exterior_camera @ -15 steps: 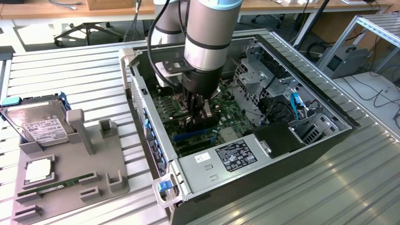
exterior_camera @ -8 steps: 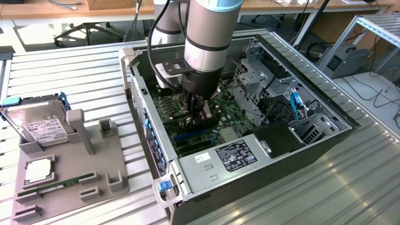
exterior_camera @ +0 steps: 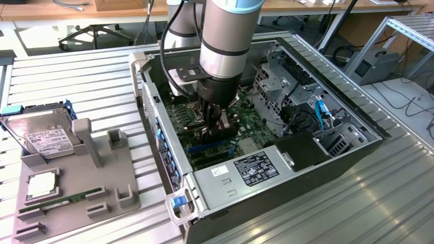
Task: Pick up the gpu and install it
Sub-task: 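Insert the gpu into the slot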
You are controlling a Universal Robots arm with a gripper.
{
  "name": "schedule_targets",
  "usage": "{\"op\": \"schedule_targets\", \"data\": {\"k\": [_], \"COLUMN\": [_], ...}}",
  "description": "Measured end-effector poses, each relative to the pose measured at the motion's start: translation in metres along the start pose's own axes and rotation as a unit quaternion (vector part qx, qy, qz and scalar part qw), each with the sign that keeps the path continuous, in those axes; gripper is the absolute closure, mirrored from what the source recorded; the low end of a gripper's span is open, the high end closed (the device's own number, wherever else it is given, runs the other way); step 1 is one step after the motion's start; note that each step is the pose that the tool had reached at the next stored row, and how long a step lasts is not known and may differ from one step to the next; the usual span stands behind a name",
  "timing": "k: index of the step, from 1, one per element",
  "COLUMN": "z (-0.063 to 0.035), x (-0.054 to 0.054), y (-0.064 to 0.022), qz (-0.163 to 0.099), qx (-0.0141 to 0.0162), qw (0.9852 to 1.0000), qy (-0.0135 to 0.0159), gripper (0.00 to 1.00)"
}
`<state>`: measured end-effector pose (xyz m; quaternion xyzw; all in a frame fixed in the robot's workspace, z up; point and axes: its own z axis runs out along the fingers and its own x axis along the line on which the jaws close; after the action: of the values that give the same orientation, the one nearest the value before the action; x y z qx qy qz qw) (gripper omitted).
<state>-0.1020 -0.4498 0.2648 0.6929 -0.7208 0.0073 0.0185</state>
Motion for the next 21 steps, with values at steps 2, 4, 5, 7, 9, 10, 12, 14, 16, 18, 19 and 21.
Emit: {"op": "schedule_targets", "data": {"k": [2, 4, 5, 7, 9, 10, 12, 14, 16, 18, 19, 21], "z": [0.0, 0.0, 0.0, 0.0, 0.0, 0.0, 0.0, 0.0, 0.0, 0.0, 0.0, 0.0001], "x": [0.0, 0.0, 0.0, 0.0, 0.0, 0.0, 0.0, 0.0, -0.0001, -0.0005, -0.0007, -0.0014], "y": [0.0, 0.0, 0.0, 0.0, 0.0, 0.0, 0.0, 0.0, 0.0, 0.0, 0.0, 0.0], "qz": [0.0, 0.0, 0.0, -0.001, -0.005, -0.007, -0.009, -0.009, -0.009, -0.009, -0.009, -0.009], "qx": [0.0, 0.0, 0.0, 0.0001, 0.0002, 0.0003, 0.0003, 0.0003, 0.0003, 0.0003, 0.0003, 0.0004], "qw": [1.0, 1.0, 1.0, 1.0, 1.0, 1.0, 1.0, 1.0, 1.0, 1.0, 1.0, 1.0], "qy": [0.0, 0.0, 0.0, 0.0, 0.0001, 0.0001, 0.0001, 0.0001, 0.0001, 0.0001, 0.0001, 0.0001], "gripper": [0.73, 0.73, 0.73, 0.73, 0.73, 0.73, 0.73, 0.73, 0.73, 0.73, 0.73, 0.73]}}
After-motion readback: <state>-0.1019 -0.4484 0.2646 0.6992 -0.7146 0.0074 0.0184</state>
